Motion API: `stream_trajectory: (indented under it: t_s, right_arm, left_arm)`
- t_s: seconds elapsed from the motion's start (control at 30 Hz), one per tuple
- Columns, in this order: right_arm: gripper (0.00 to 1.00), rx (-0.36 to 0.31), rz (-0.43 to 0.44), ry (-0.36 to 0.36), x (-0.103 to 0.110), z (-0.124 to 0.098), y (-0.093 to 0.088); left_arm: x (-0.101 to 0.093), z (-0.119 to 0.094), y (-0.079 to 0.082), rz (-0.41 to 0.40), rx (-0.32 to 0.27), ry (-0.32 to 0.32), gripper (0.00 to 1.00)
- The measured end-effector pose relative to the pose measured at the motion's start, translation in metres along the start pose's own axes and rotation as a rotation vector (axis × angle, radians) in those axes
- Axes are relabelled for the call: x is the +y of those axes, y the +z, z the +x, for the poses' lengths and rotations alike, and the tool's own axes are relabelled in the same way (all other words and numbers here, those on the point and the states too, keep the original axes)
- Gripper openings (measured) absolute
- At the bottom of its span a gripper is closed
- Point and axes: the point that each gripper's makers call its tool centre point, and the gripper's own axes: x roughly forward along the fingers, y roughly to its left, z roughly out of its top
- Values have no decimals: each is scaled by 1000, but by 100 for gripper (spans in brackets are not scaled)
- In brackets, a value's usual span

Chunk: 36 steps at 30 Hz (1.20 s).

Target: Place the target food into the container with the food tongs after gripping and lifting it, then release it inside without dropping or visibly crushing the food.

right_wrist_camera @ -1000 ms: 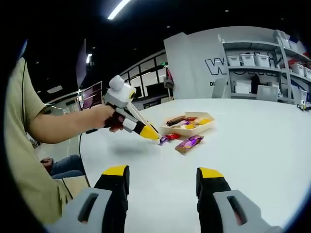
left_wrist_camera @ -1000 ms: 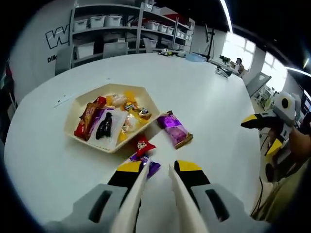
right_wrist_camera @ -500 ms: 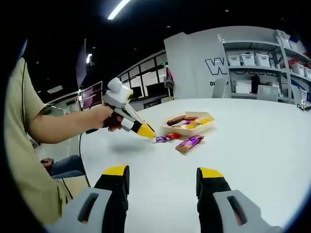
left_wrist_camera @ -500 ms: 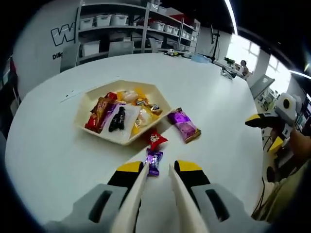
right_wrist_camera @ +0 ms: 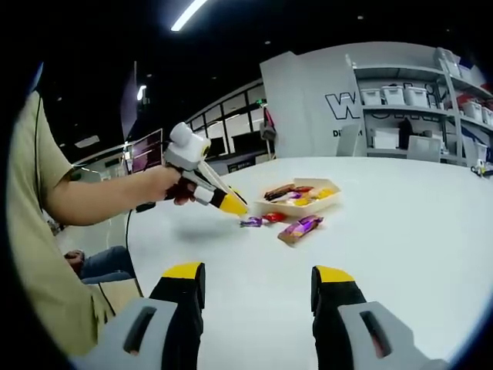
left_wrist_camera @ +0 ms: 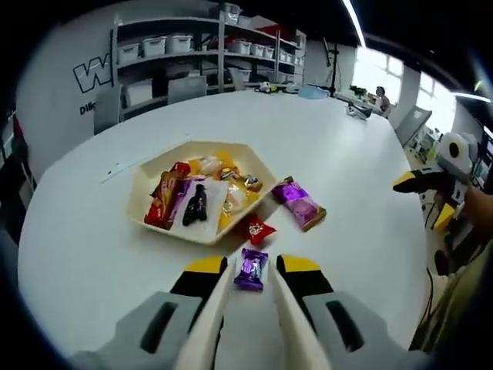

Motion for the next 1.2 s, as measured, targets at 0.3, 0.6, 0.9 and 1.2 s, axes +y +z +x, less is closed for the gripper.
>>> stream_trajectory:
  t_s: [0.3,0.6,0.9,1.2]
  right_arm:
    - [53,-1,-2,-3,-1,-1,2]
    - [53,-1,-2,-3,-1,0,2]
    - [53,4,2,0,0,0,-2]
    - [53,4,5,-1,-1,0,-3]
  left_arm:
    - [0,7,-1,53,18,-11,24]
    - [-1,11,-9,40,42,-17,22]
    - [-7,8,-9,40,43,-31,20]
    - [-9,-3,7,27,12,-43,19]
